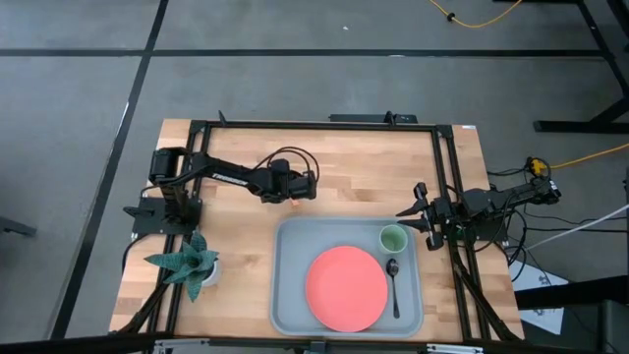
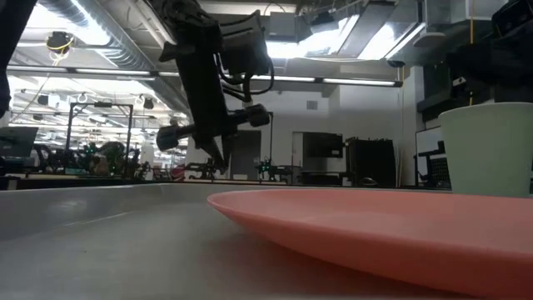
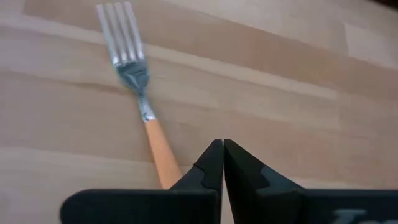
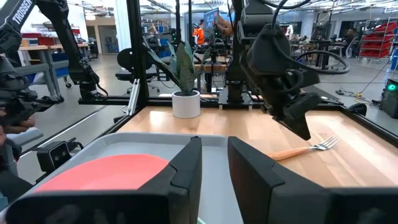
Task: Pick and place plate/cup/fork/spoon on tray
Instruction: Put the orange fork on the gray serving tray to the left of the pink plate
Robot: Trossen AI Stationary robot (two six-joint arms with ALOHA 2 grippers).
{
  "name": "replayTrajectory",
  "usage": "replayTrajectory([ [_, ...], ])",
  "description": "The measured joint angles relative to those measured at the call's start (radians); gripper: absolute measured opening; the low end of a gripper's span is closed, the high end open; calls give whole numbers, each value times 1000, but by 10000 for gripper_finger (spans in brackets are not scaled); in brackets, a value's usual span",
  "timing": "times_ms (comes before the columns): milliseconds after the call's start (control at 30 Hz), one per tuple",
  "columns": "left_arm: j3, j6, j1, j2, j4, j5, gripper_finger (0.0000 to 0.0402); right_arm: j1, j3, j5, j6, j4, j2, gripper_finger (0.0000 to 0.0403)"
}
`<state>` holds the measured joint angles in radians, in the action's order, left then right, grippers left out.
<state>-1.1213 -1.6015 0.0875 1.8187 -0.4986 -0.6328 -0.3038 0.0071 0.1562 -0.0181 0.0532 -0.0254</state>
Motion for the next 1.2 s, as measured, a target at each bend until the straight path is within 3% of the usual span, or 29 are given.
replayTrajectory([
  [433, 0, -114, 29, 0, 17, 19, 120, 0, 0, 0, 0, 0, 0, 83],
  [667, 0, -279, 55, 0, 6, 23, 126, 0, 0, 0, 0, 0, 0, 83],
  [1200, 0, -253, 53, -2, 22, 77, 125, 0, 0, 0, 0, 0, 0, 83],
])
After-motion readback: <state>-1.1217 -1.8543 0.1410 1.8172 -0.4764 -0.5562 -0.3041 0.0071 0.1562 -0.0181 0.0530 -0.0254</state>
